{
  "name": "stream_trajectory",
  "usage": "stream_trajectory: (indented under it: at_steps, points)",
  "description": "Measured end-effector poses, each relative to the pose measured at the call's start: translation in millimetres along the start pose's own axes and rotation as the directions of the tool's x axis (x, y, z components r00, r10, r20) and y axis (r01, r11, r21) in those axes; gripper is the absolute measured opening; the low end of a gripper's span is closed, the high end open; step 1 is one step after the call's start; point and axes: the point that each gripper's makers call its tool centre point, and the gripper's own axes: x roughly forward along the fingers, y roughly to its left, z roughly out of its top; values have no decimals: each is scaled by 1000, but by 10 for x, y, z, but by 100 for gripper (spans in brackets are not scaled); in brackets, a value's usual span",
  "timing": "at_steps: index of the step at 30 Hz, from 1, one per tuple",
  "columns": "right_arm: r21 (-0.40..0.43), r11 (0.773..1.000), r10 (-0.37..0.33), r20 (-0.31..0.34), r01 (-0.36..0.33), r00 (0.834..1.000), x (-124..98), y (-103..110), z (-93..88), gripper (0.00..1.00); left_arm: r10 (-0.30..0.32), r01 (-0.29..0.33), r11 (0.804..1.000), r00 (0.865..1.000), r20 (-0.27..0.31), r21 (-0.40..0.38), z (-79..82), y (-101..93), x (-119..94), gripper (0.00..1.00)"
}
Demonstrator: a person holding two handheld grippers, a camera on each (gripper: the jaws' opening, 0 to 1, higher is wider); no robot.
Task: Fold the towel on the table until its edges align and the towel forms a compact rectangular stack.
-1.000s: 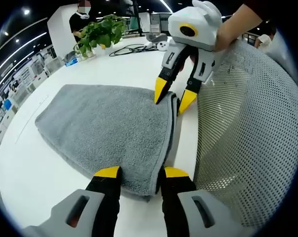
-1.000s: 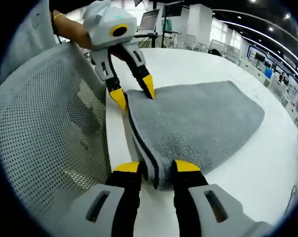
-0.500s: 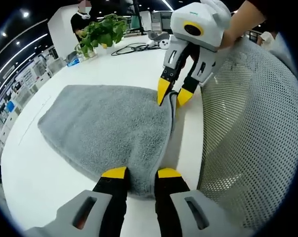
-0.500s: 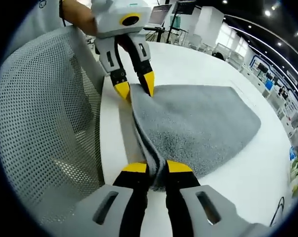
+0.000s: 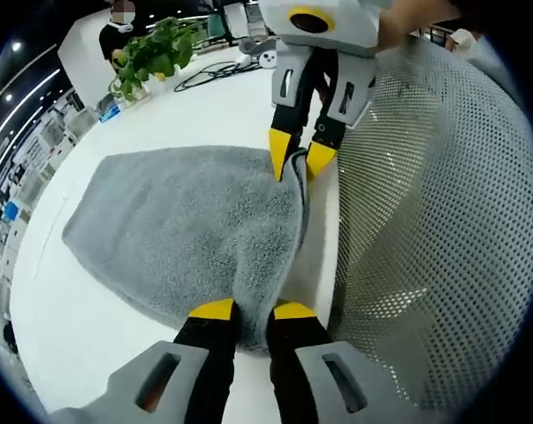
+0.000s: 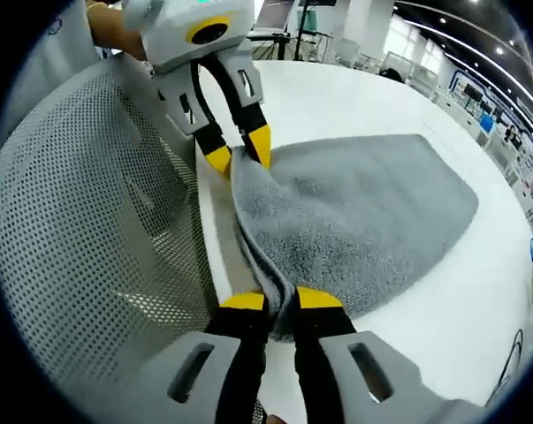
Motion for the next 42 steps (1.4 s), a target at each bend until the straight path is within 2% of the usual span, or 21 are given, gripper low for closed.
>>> stream_trajectory:
  at_steps: [5, 8, 10, 14, 17, 20, 25, 29, 34, 39, 42]
  points:
    - [1, 999, 54, -39, -54, 998, -27, 210, -20, 7, -69, 69, 998, 997, -26, -9, -43, -162, -77, 13]
    - [27, 995, 94, -68, -92, 993, -50, 288, -38, 7, -132, 131, 991, 990, -41, -14, -59, -280, -125, 12]
    - [47, 994, 100, -75, -96, 992, -66, 328, -28, 6, -152, 151, 988, 987, -51, -24, -67, -315, -150, 11]
    - [33, 993, 119, -71, -117, 990, -149, 451, 13, 6, -168, 168, 986, 983, -69, -6, -82, -407, -227, 10]
    - [51, 991, 129, -50, -127, 990, -249, 521, 67, 6, -183, 182, 983, 982, -56, -20, -90, -481, -308, 10]
    - [71, 989, 133, -26, -131, 991, -355, 581, 119, 6, -200, 198, 975, 980, -7, -97, -47, -534, -428, 10]
    - [79, 990, 120, -11, -118, 993, -521, 614, 249, 6, -191, 196, 970, 980, 45, -147, 44, -506, -640, 10]
    - [66, 992, 109, 2, -109, 994, -644, 578, 379, 5, -163, 171, 972, 985, 60, -158, 106, -442, -767, 10]
    - [79, 993, 84, 74, -89, 994, -854, 427, 604, 5, -115, 132, 975, 988, 103, -180, 223, -266, -951, 10]
    - [89, 994, 56, 123, -67, 991, -1002, 270, 758, 5, -58, 87, 979, 987, 153, -187, 382, -11, -1099, 9]
    - [93, 994, 47, 140, -60, 989, -1052, 201, 813, 5, -39, 69, 981, 986, 164, -181, 439, 80, -1138, 9]
